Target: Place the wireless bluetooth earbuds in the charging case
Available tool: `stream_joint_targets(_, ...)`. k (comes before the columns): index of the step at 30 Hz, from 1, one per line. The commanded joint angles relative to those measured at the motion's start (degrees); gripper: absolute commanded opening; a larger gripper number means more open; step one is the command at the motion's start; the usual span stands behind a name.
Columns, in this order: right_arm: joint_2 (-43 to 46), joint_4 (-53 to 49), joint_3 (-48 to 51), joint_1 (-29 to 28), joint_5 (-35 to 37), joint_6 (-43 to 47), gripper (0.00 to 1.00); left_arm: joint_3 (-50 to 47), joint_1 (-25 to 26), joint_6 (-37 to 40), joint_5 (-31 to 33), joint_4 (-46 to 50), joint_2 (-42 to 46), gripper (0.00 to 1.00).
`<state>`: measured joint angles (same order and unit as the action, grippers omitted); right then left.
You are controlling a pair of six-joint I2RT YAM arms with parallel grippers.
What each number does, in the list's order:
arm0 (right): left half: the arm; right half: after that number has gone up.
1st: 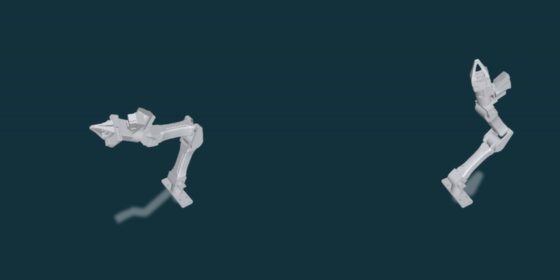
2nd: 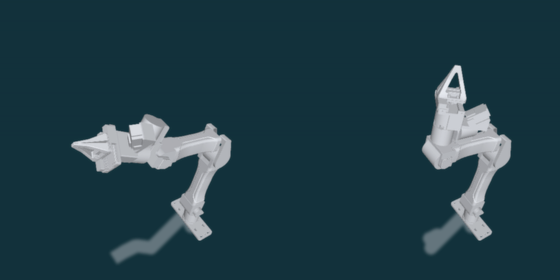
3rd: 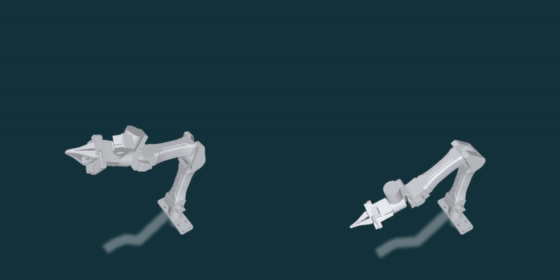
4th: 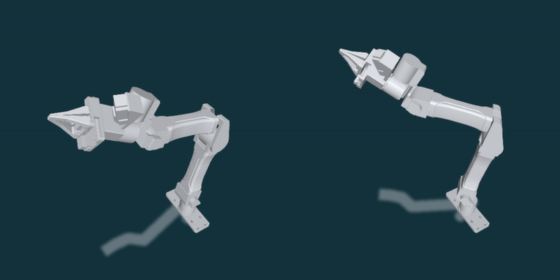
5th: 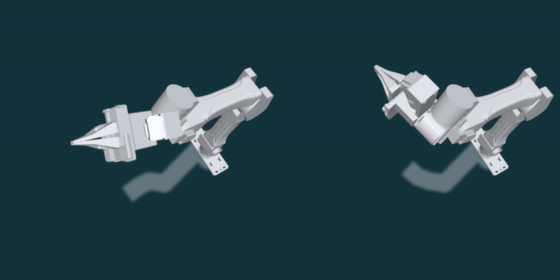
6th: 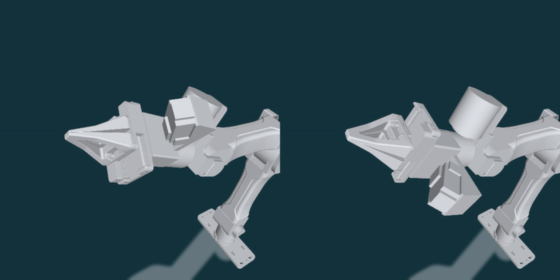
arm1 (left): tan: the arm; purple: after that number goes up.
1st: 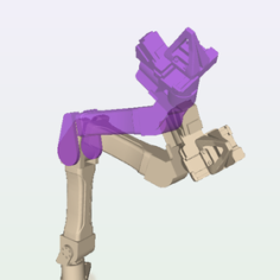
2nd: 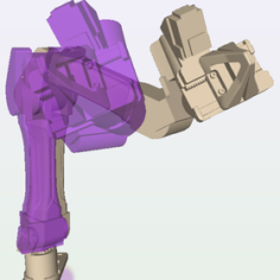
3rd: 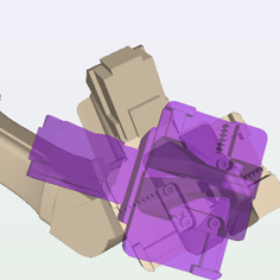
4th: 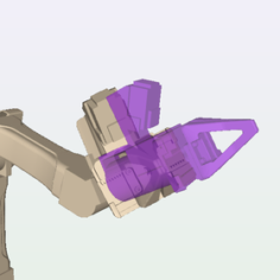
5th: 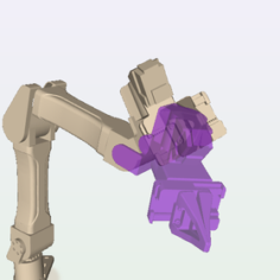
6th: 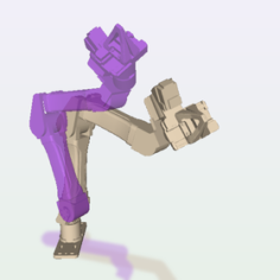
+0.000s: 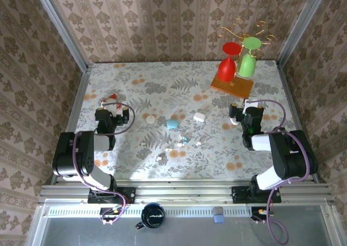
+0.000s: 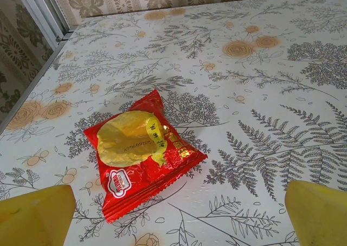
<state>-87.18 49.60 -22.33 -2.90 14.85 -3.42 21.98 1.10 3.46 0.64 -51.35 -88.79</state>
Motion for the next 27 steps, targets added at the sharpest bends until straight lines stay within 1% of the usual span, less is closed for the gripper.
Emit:
stream_joint_targets(1, -0.59, 1.81, 0.18, -0.27, 2.10, -0.75, 1.00, 0.44, 0.26, 1.02, -0.38, -1.19, -0.41, 1.00)
stream_joint_targets(20, -0.60, 1.82, 0.32, -0.27, 2.11, -0.80, 1.00, 0.53, 0.19, 0.97, -0.50, -1.14, -0.37, 1.00)
stream_joint_targets(24, -0.37, 2.18, 0.53, -0.27, 1.36, -0.54, 1.00, 0.52, 0.17, 0.88, -0.58, -1.06, -0.40, 1.00)
stream_joint_targets(27, 0.83, 1.37, 0.54, -0.27, -0.58, 0.30, 1.00, 0.31, 0.28, 1.02, -0.27, -1.46, -0.27, 1.00)
